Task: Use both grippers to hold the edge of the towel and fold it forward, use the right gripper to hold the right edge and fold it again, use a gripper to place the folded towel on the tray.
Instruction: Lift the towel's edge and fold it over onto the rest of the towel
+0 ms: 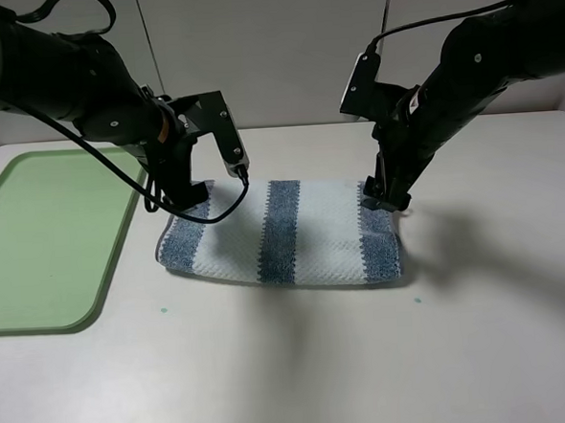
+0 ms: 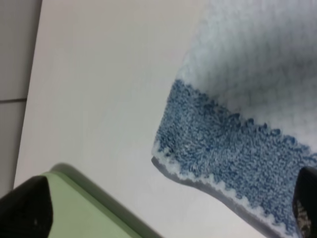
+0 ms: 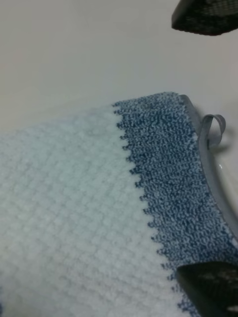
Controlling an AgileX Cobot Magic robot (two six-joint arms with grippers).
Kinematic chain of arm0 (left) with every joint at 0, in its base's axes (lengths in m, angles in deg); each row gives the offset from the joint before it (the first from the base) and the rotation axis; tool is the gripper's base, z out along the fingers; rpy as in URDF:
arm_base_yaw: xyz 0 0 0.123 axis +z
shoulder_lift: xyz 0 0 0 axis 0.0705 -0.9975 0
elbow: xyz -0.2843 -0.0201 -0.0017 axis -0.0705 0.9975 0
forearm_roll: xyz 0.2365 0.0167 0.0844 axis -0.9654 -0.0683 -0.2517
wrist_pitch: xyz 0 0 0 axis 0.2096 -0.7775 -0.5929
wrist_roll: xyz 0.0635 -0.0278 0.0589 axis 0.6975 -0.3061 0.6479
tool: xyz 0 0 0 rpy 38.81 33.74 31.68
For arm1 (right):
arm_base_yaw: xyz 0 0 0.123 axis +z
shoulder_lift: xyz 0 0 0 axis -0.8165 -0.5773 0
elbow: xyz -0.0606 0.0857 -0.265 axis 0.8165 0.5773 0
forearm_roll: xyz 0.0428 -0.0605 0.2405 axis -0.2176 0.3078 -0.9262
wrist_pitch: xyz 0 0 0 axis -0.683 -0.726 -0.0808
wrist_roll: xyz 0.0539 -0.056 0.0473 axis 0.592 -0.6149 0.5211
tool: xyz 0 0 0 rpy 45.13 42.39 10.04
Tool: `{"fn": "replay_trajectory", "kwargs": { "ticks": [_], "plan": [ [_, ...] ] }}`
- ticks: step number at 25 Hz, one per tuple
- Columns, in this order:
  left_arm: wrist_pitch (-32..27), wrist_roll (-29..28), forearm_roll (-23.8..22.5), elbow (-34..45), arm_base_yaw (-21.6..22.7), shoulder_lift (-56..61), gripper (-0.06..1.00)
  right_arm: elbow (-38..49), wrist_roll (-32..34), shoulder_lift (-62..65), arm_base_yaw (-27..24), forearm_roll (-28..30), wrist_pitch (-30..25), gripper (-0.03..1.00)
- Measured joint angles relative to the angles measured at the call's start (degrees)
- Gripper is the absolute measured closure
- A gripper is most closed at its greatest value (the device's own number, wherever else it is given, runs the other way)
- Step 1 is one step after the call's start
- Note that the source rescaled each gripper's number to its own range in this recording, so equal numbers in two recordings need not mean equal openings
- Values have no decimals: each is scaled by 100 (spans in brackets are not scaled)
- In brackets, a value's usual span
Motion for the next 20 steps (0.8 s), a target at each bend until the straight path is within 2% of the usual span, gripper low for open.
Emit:
{"fn": "replay_trajectory", "kwargs": {
  "ticks": [20],
  "plan": [
    [28, -120, 0, 0, 0, 0, -5, 0, 5, 193, 0, 0, 103, -3]
  ]
}}
